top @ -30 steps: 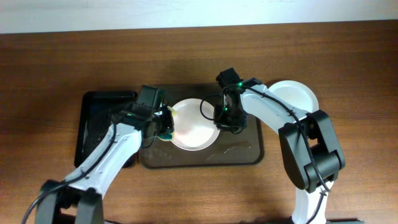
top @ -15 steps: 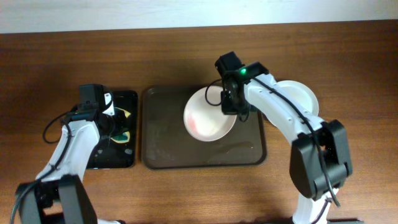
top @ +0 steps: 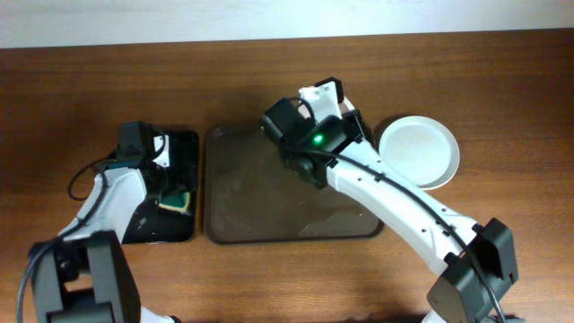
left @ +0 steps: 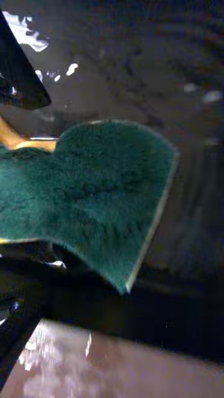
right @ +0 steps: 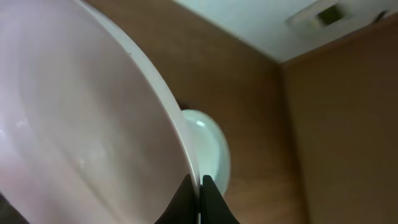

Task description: Clean dirty plates on tray and stack at the side

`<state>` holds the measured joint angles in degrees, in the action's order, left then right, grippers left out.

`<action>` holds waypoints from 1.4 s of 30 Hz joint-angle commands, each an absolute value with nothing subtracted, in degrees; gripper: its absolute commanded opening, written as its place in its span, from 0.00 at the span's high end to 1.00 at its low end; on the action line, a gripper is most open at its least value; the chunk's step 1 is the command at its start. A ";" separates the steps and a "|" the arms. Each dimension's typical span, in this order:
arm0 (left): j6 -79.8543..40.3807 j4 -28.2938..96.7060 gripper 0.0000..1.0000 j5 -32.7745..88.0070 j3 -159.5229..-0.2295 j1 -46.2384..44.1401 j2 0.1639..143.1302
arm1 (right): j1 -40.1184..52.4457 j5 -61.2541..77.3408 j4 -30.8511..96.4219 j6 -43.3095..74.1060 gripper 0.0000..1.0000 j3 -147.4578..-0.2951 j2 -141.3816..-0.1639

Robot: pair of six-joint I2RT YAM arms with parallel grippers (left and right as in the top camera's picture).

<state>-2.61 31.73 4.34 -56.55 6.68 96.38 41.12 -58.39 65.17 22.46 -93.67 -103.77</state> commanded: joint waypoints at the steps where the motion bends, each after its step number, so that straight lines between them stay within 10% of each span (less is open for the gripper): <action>1: -2.31 31.57 0.02 5.17 -56.75 6.81 89.56 | 41.91 -65.19 64.49 23.46 0.96 -94.85 -102.35; 11: -2.33 37.50 0.00 10.96 -56.49 6.48 88.75 | 4.58 -8.25 63.72 30.89 0.96 -93.49 -102.37; 17: -2.31 37.60 0.00 10.96 -56.47 6.50 88.75 | -14.63 -4.51 62.35 30.46 0.96 -82.08 -102.39; 18: -2.33 37.60 0.00 10.96 -56.47 6.50 88.75 | -15.49 -3.49 62.02 30.46 0.93 -80.99 -102.39; 19: -2.33 37.60 0.00 10.96 -56.47 6.50 88.75 | -15.51 -1.72 61.69 30.20 0.69 -80.34 -102.39; 20: -2.31 37.58 0.00 10.96 -56.47 6.50 88.75 | -15.22 2.33 61.71 26.46 0.19 -80.25 -102.48; 23: -2.33 37.56 0.00 10.96 -56.47 6.48 88.75 | -11.68 23.88 62.39 5.89 0.01 -80.25 -102.48; 32: -3.33 60.58 0.01 15.75 -55.64 6.55 87.64 | 1.43 10.24 77.78 7.97 0.01 -78.04 -97.97; 42: -2.96 49.74 0.01 15.05 -38.35 6.55 31.07 | 1.65 6.37 64.47 9.47 0.01 -55.16 -48.77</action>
